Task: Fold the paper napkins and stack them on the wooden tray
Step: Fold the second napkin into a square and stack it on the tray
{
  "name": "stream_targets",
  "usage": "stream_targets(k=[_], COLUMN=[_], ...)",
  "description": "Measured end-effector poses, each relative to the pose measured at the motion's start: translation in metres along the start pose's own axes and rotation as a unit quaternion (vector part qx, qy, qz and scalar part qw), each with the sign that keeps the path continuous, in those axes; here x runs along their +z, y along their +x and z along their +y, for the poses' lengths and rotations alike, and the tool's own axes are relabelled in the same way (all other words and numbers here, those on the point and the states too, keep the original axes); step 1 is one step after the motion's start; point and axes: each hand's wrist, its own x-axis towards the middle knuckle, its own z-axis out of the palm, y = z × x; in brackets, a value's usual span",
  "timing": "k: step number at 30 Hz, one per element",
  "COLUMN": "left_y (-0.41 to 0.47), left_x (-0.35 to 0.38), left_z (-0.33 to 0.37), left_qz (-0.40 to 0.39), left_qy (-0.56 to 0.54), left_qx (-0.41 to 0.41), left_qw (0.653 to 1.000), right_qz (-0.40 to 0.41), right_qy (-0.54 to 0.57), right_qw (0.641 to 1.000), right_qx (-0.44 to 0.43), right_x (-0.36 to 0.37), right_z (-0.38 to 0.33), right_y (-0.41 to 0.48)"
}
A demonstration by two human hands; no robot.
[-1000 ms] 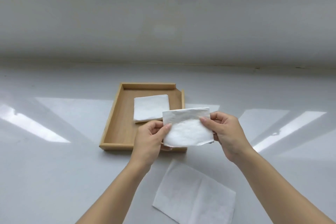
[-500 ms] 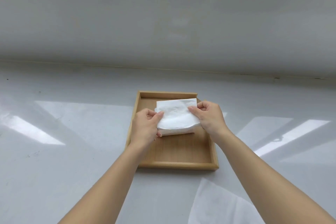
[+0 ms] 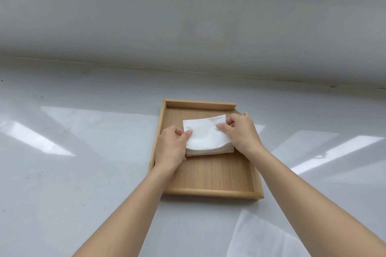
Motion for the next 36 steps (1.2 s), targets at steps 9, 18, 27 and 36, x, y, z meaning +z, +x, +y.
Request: stream_targets(k=[9,18,27,36], left_y=[-0.003,-0.009,-0.055,-0.111], left_x=[0.0,-0.001,-0.002,0.0], left_z=[-0.003,0.001,-0.004,-0.021], left_qz=[0.002,0.027,0.126,0.074], left_qy=[0.015,0.054,0.186,0.272], left_qx=[-0.011,-0.004,0.221,0.343], left_qw=[1.0,0.998,0.949,0.896], right_qz=[-0.002,0.036,0.122,0.083], right_qy=[-0.057,-0.064,-0.173,-0.24], right_qw=[0.998,0.997,0.956,0.927], right_qx=[0.005,-0.003,-0.205,-0.276], right_x=[0.002,0.004,-0.018,-0.037], right_z=[-0.001,-0.001,0.016,0.04], right_y=[-0.002,-0.008,-0.06,-0.126])
